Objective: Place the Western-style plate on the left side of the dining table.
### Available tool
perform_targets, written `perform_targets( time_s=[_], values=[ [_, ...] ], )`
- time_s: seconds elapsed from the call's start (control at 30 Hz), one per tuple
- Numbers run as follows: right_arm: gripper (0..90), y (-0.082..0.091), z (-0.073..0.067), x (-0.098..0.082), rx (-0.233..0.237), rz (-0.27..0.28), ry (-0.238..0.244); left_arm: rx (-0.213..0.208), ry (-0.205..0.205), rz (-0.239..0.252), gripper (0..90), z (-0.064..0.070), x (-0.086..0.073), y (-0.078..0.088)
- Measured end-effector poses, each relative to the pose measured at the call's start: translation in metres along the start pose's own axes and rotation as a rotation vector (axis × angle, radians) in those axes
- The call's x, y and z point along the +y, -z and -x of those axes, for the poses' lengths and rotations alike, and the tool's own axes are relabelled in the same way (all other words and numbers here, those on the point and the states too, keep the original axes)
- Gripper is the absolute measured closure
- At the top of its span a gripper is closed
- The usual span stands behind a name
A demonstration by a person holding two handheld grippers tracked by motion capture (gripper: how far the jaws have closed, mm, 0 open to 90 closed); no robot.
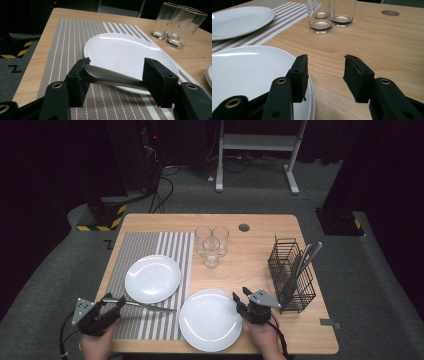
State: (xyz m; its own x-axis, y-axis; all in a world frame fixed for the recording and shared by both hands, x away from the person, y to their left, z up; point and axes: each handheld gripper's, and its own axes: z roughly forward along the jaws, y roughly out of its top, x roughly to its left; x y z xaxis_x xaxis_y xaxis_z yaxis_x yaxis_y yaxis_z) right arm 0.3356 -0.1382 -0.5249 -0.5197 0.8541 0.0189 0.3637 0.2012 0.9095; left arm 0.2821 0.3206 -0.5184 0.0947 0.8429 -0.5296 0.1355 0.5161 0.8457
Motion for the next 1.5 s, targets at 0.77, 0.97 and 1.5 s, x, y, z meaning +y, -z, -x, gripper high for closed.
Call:
perform_targets(
  time_s=[0.77,0.97,1.5],
  values=[
    [54.3,0.001,-0.001,0.000,0.010,0.006,0.003,-0.047,0.164,0.122,39.9,0.005,-0.002,0.002],
    [54.4,0.000,-0.002,0.000,0.009,0.003,0.008,-0.049,0.164,0.123,39.6,0.003,-0.004,0.002],
    [54.4,0.000,-0.001,0.000,0.005,0.002,0.004,-0.021,0.147,0.149,44.8,0.011,-0.011,0.000]
  ],
)
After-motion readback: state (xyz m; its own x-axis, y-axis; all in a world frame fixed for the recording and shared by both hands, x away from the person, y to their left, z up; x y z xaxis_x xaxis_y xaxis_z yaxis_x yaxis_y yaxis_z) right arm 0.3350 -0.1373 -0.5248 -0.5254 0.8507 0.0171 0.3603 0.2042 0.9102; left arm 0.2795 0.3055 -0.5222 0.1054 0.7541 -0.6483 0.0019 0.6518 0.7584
